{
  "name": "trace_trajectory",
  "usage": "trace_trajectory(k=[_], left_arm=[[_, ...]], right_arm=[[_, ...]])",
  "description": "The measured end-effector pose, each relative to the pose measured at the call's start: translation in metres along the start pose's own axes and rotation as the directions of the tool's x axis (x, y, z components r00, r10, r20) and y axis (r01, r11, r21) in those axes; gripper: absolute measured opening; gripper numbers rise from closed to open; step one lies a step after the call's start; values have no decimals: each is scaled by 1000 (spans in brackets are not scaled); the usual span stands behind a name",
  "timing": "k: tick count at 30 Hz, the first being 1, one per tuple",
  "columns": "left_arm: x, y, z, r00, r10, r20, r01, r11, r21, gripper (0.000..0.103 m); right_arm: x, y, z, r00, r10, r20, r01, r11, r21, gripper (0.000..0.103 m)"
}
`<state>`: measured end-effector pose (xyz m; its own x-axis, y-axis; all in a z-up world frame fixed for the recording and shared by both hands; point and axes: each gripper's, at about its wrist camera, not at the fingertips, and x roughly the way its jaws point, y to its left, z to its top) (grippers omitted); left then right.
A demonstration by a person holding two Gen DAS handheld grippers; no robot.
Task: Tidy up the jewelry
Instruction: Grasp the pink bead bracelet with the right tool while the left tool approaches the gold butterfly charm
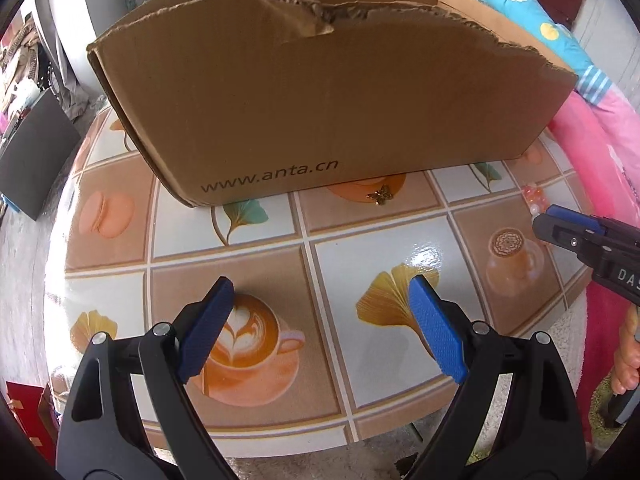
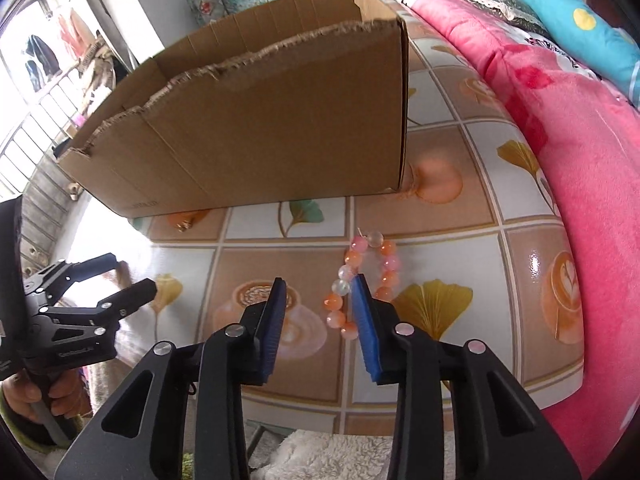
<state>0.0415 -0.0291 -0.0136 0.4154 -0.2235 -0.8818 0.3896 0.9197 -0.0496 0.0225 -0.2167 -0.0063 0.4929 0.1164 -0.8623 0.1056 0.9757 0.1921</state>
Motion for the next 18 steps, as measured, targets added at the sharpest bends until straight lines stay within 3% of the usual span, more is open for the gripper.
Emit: trace_trajectory(k=[10, 15, 18], left_arm=[[5, 1, 5, 1000, 5, 3, -5, 1000, 0, 86], [5, -3, 4, 1000, 3, 4, -3, 1000, -3, 86], [6, -4, 3, 1000, 13, 4, -13, 1000, 4, 87]], right_arm=[[9, 0, 6, 999, -34, 7, 35, 999, -21, 21], [11, -3, 9, 999, -45, 21, 46, 998, -31, 10], [12, -6, 10, 999, -31, 27, 32, 999, -32, 10]])
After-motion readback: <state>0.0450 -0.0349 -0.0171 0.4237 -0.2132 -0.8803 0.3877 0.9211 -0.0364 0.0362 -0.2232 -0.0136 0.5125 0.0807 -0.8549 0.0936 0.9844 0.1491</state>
